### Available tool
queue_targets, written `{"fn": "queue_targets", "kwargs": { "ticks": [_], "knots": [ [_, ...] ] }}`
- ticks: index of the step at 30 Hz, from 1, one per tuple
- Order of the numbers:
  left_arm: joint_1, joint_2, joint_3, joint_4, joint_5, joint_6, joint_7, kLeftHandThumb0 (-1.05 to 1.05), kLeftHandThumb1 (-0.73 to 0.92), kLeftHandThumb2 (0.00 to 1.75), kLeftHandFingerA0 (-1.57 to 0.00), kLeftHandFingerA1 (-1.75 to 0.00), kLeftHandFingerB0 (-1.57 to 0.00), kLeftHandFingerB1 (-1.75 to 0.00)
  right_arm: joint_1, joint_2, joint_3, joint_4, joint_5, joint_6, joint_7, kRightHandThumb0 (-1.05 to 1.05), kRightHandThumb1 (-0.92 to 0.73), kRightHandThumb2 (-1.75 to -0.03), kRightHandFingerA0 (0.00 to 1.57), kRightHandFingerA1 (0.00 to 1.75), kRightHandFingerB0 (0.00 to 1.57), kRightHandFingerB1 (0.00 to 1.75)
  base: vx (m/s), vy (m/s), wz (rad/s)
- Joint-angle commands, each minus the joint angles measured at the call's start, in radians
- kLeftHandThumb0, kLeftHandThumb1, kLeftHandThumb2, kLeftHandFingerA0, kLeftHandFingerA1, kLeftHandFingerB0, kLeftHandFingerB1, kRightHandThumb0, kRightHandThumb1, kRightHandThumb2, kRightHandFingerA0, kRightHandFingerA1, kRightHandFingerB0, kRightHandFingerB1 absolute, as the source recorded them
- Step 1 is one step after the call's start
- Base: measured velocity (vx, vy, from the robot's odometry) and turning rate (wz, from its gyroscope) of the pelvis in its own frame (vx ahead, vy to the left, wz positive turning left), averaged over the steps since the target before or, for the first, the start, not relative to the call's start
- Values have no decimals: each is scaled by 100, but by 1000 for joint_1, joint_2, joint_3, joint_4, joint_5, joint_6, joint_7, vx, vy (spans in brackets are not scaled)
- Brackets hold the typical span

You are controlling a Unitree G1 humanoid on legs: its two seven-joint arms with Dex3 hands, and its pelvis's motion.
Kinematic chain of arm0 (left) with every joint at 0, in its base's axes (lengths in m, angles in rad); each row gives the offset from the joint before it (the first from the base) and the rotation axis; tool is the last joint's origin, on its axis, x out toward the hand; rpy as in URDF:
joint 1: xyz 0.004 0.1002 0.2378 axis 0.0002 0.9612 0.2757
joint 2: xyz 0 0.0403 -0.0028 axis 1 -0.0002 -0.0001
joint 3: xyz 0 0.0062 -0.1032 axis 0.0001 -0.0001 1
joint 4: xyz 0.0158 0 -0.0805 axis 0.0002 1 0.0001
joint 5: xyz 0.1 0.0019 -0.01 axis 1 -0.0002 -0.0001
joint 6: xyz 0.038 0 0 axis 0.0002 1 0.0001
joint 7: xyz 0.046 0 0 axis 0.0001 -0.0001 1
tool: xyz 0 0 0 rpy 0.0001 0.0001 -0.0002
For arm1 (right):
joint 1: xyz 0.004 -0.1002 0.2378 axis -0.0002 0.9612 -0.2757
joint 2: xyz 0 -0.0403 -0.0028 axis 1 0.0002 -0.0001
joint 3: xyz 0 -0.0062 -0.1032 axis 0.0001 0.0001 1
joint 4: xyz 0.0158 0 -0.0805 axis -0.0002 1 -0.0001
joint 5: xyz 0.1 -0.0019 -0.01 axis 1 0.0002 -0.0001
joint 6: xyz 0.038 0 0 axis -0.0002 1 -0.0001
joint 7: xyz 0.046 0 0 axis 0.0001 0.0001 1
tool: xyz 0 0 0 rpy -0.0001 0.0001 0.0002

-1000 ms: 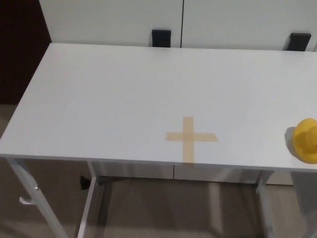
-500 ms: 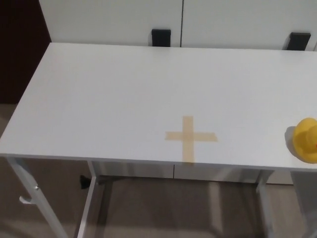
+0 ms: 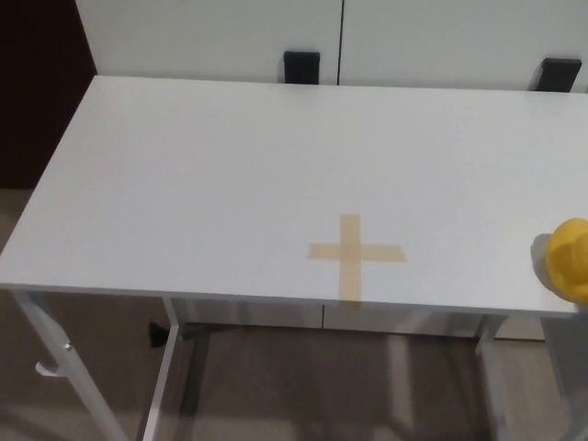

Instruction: The robot uses its right hand to push the yellow duck toy to the center of the white desk.

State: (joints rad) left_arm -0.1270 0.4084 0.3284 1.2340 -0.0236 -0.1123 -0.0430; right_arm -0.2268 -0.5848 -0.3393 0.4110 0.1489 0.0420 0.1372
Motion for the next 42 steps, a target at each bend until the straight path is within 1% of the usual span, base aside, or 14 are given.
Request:
{"fn": "queue_targets", "kwargs": {
  "ticks": [1,3,4,6,9,11,15,21,22,26,27,39,40,42],
  "knots": [
    [14,14,2,5,-15,-49,3,-17,64,66,-86,-67,-77,-63,-82,54,95,57,-67,44,-23,-71,-88,-65,10,34,15,30,0,0,0],
    [16,13,3,4,-16,-49,3,-17,66,66,-86,-67,-75,-63,-91,63,108,59,-67,55,-21,-70,-91,-69,9,30,14,28,0,0,0],
    [17,11,4,5,-18,-52,1,-17,67,66,-84,-66,-74,-63,-101,70,120,68,-68,52,-11,-79,-74,-111,0,31,11,32,0,0,0],
    [17,6,4,4,-19,-58,-1,-15,64,70,-86,-67,-76,-64,-118,90,133,89,-67,44,-7,-77,-92,-68,5,33,11,26,0,0,0],
    [15,5,-6,1,-10,-54,2,-17,66,68,-85,-66,-73,-62,-140,125,147,110,-75,38,-34,-78,-92,-69,5,33,10,25,0,0,0],
    [14,3,-7,0,-10,-56,2,-15,65,69,-84,-66,-73,-62,-164,154,167,141,-91,24,-46,-76,-74,-111,1,35,7,32,0,0,0],
    [11,0,-6,0,-14,-57,3,-15,65,68,-85,-66,-75,-63,-188,189,185,183,-106,17,-62,-72,-92,-69,7,39,14,29,0,0,0],
    [6,-9,-9,-1,-11,-60,11,-16,65,68,-88,-68,-76,-64,-209,253,206,237,-116,4,-80,-70,-92,-68,8,40,14,31,0,0,0],
    [2,-9,-10,-1,-10,-56,11,-16,65,68,-85,-66,-74,-63,-208,259,216,251,-128,-15,-82,-36,-55,-113,1,53,0,49,0,0,0],
    [-3,-11,-3,2,-19,-49,5,-16,66,68,-85,-67,-76,-63,-213,277,227,281,-136,-23,-90,-36,-54,-113,1,52,0,49,0,0,0],
    [-4,-12,-1,5,-21,-49,4,-16,65,69,-85,-67,-76,-64,-213,284,229,284,-139,-24,-98,-76,-92,-71,12,43,16,34,0,0,0],
    [-2,-14,-6,-3,-16,-57,1,-15,64,70,-83,-68,-74,-64,-216,358,229,304,-129,-75,-138,-36,-53,-112,2,53,0,49,0,0,0],
    [-2,-14,-9,1,-12,-60,1,-15,64,71,-85,-68,-75,-65,-218,395,227,292,-124,-79,-157,-81,-76,-111,3,44,6,38,0,0,0],
    [-2,-15,-10,0,-12,-62,-1,-15,64,71,-84,-68,-74,-65,-222,418,227,281,-122,-68,-175,-78,-72,-112,2,43,6,37,0,0,0]
  ]
}}
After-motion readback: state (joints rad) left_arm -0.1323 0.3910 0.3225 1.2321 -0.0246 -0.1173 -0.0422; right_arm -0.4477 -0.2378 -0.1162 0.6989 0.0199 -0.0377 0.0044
